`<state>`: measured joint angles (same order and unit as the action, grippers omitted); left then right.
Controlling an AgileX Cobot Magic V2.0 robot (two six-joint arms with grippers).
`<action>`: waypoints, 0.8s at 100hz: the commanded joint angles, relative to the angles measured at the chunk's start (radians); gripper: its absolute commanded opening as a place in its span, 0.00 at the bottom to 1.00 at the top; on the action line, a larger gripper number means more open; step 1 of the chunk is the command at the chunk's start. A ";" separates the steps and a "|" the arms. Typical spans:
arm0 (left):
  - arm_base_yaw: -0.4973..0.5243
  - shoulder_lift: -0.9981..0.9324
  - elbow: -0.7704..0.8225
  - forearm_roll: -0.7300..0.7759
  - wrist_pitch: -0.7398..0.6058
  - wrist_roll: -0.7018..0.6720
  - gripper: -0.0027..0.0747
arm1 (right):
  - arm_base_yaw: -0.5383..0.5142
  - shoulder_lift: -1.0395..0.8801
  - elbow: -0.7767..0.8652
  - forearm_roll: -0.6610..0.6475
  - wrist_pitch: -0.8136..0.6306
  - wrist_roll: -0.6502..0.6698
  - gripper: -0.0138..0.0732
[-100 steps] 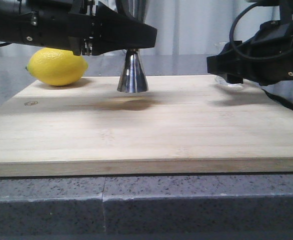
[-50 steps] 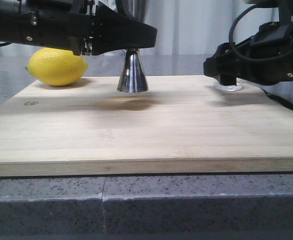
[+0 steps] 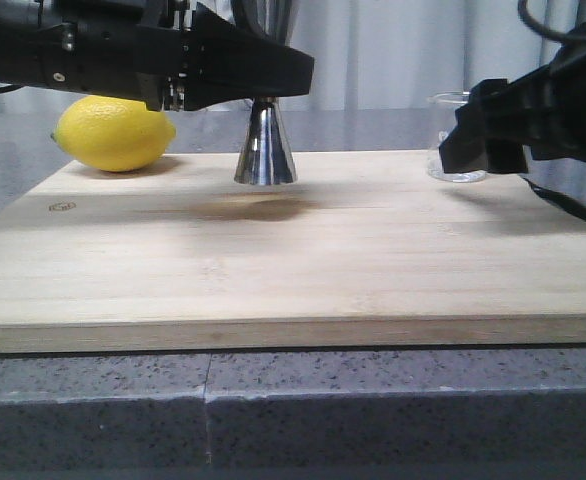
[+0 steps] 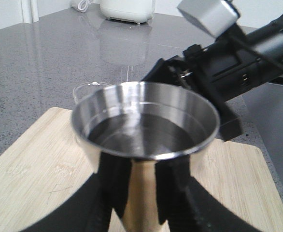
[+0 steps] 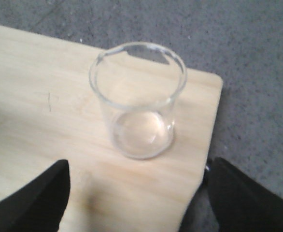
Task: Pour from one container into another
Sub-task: 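Lower the beaker onto the board, open the right gripper, withdraw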
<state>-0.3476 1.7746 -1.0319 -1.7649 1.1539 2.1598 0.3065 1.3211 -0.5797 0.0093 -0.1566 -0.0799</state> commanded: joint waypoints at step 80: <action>-0.008 -0.039 -0.030 -0.085 0.104 -0.006 0.29 | -0.005 -0.489 -0.027 -0.002 0.497 0.012 0.75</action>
<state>-0.3476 1.7746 -1.0319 -1.7649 1.1539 2.1598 0.3065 0.8427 -0.5797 0.0196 0.3799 -0.0727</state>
